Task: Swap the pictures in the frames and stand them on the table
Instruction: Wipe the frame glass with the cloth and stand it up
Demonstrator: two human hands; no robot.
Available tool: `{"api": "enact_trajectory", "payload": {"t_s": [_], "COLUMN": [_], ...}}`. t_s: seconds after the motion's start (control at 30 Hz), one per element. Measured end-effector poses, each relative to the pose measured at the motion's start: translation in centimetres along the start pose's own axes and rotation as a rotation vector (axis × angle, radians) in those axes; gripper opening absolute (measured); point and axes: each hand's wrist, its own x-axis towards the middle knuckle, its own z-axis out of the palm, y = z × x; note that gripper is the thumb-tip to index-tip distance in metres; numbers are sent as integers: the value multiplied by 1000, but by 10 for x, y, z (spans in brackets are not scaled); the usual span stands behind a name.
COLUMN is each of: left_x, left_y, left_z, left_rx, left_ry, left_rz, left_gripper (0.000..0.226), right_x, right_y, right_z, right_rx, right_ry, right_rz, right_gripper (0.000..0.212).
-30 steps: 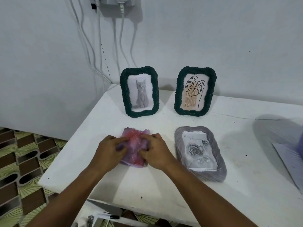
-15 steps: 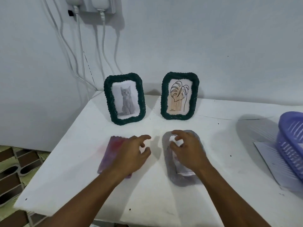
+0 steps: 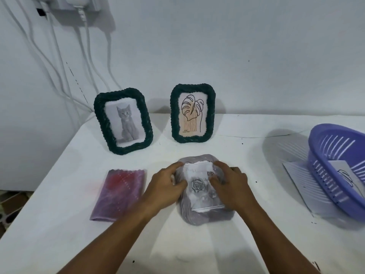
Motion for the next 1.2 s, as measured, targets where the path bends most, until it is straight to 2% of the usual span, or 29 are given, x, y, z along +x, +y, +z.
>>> {"api": "enact_trajectory", "payload": {"t_s": [0.1,0.23,0.3,0.4,0.5,0.57,0.6,0.77,0.87,0.97,1.07,1.2], "left_x": [4,11,15,24,33,39,44,85,109,136,157,177], "left_y": [1,11,15,14,19,32,40,90,118,138,150,158], "left_z": [1,4,6,6,6,10,13,25,34,49,67,84], "left_rx": [-293,-552,-574,-561,-612,-707,-735,-681,-658,-577,-514,-449], "left_ry": [-5,-27,-29,-16,-187,-289,-287,-169,-132,-84,-9,25], "left_rz": [-117,-122,-123,-137,-103,-60,-33,129,197,282,339,357], "left_gripper": [42,39,43,49,56,59,59,63,65,68,71,77], "right_x": [1,1,4,8,15,23,28,58,77,99,117,134], "right_y": [2,8,16,28,36,39,39,38,40,48,56,72], "right_z": [-4,-20,-26,-37,-55,-70,-79,-132,-160,-175,-181,-179], "right_rx": [307,726,942,1192,1267,1295,1296,1098,1084,1078,936,681], "right_ry": [56,64,-2,-88,-65,-34,-23,8,22,108,214,193], "right_rz": [88,158,204,228,186,139,103,-23,-53,-128,-197,-259], "right_gripper": [37,34,42,42,39,39,40,52,56,58,56,52]}}
